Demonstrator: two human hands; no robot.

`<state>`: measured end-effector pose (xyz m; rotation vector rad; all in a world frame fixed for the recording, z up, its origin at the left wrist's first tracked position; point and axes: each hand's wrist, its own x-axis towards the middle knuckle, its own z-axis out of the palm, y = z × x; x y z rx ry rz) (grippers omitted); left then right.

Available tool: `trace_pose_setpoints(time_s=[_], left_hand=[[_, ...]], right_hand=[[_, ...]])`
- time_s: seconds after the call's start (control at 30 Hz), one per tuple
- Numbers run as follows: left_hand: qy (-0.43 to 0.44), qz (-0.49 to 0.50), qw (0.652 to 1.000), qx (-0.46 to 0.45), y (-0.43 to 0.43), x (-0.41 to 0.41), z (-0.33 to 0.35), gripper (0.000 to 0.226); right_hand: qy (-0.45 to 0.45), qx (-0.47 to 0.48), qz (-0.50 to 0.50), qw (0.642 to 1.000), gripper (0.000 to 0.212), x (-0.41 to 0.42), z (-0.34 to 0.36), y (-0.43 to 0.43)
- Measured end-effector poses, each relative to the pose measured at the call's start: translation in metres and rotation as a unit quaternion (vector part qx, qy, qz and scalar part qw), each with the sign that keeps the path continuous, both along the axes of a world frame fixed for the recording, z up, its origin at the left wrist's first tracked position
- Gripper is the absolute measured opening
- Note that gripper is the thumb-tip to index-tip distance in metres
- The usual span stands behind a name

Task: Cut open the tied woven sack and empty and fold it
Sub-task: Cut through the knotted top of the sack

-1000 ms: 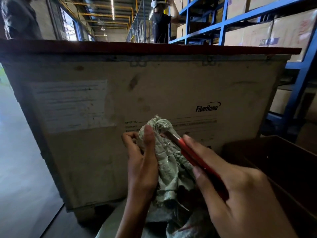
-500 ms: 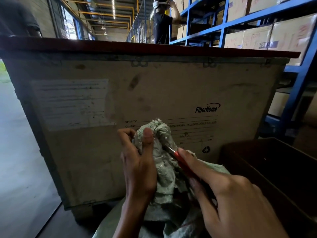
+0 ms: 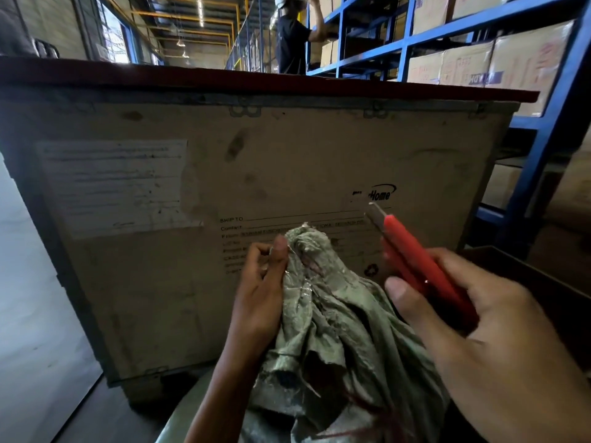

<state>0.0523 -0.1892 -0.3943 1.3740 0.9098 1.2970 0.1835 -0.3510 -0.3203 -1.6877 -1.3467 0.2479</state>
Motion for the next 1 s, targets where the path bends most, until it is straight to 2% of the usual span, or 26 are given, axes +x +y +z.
trace_pose_setpoints(time_s=[0.1,0.2,0.3,0.37,0.5,0.7,0.77,0.83,0.93,1.0], left_hand=[[-0.002,-0.106,0.994,-0.011,-0.014,0.013,0.004,0.057],[-0.010,-0.175,0.985,0.007,-0.028,0.021,0.005,0.056],[0.069,-0.232,0.969,0.053,-0.029,0.018,0.003,0.056],[0.141,-0.214,0.961,0.103,-0.027,0.012,0.004,0.059],[0.149,-0.230,0.949,0.155,-0.023,0.008,0.006,0.055],[0.263,-0.197,0.905,0.270,0.000,-0.007,0.000,0.066],[0.288,-0.161,0.888,0.321,0.008,-0.014,-0.002,0.067],[0.313,-0.074,0.883,0.342,0.016,-0.018,-0.006,0.062],[0.328,0.173,0.865,0.338,0.021,-0.013,-0.017,0.042],[0.307,0.297,0.854,0.298,0.014,-0.007,-0.020,0.043]], right_hand=[[0.012,0.024,-0.040,0.999,0.039,0.009,-0.019,0.013],[0.061,0.010,-0.036,0.997,0.036,0.020,-0.033,0.022],[0.064,0.048,-0.051,0.995,0.033,0.029,-0.037,0.022],[0.050,0.069,-0.064,0.994,0.032,0.034,-0.037,0.020],[0.004,0.079,-0.103,0.992,0.032,0.048,-0.044,0.025],[-0.012,0.033,-0.076,0.997,0.035,0.062,-0.054,0.030],[-0.018,0.005,-0.059,0.998,0.035,0.064,-0.056,0.031],[-0.001,-0.021,-0.035,0.999,0.033,0.064,-0.058,0.033],[0.032,-0.016,-0.014,0.999,0.031,0.053,-0.061,0.036],[0.063,-0.010,-0.004,0.998,0.031,0.042,-0.063,0.038]])
